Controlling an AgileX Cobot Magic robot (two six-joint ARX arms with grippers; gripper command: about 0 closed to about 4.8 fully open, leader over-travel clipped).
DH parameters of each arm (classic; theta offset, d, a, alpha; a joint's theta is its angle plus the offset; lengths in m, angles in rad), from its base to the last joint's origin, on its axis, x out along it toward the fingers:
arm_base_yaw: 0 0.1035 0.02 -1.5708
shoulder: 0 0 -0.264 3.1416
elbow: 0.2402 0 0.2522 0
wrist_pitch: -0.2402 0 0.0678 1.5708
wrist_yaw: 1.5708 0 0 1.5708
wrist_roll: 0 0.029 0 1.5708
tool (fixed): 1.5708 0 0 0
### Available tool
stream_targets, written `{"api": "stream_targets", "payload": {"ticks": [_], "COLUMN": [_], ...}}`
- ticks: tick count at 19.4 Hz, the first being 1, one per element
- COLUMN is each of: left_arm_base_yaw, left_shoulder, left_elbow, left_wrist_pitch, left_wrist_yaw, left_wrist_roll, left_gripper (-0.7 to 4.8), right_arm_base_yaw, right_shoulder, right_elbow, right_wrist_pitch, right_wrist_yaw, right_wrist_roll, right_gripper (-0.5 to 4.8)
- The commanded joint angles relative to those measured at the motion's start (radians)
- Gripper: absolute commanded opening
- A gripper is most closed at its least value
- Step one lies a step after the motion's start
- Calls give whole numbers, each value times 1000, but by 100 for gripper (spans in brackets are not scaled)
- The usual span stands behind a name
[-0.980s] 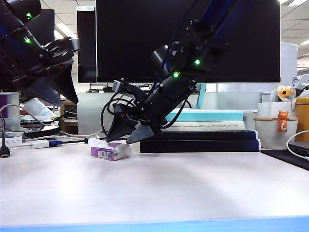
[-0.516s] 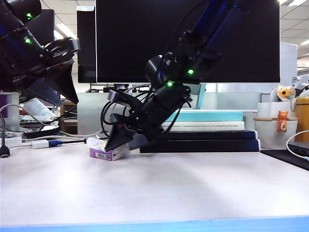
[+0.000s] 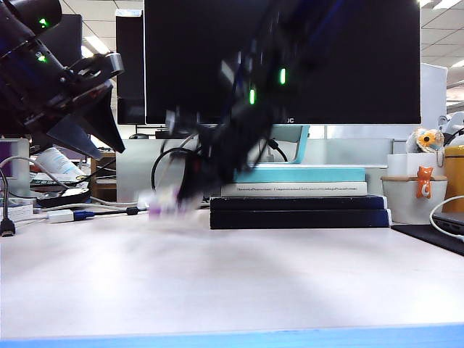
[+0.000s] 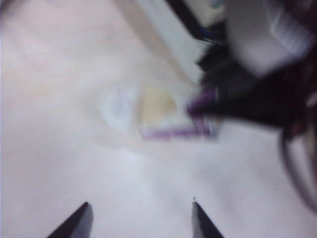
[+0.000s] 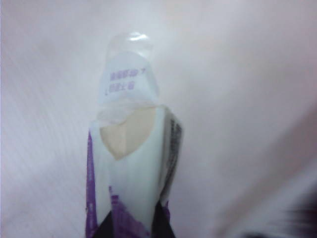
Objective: Pick up a packet of tissues from the table with the left hand, then take a tissue from it with the right hand.
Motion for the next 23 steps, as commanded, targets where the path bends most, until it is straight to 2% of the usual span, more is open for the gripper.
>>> {"api": "stream_targets", "payload": {"ticks": [1, 5, 8, 9, 11, 13, 15, 20, 23], "left_arm_base_yaw": [0, 0, 0, 0, 0, 0, 0, 0, 0], "left_shoulder": [-13, -63, -136, -154, -167, -167, -168, -168, -172], "left_elbow": [1, 1, 1, 1, 1, 1, 1, 1, 1], "left_wrist_pitch": [-10, -56, -146, -157, -160, -205, -246, -246, -246], "left_wrist_yaw": [68, 234, 446, 492, 523, 579, 612, 719, 780], "left_wrist_roll": [17, 170, 345, 369, 377, 435, 472, 459, 445], "left_gripper": [267, 263, 236, 236, 212, 204, 204, 204, 202], "right_arm_base_yaw": [-4, -10, -10, -10, -8, -6, -6, -6, -6], "right_shoulder": [-92, -183, -228, -243, -279, -328, -376, -451, -451], "right_elbow": [27, 27, 27, 26, 26, 26, 26, 26, 24], "right_wrist_pitch": [-58, -192, -295, -325, -371, -412, -462, -625, -715], "right_wrist_yaw": [39, 55, 69, 69, 61, 43, -35, -145, -167], "right_wrist_roll": [-63, -118, -166, -181, -227, -252, -277, -332, -377], "right_gripper": [17, 17, 17, 17, 16, 11, 11, 10, 8]}}
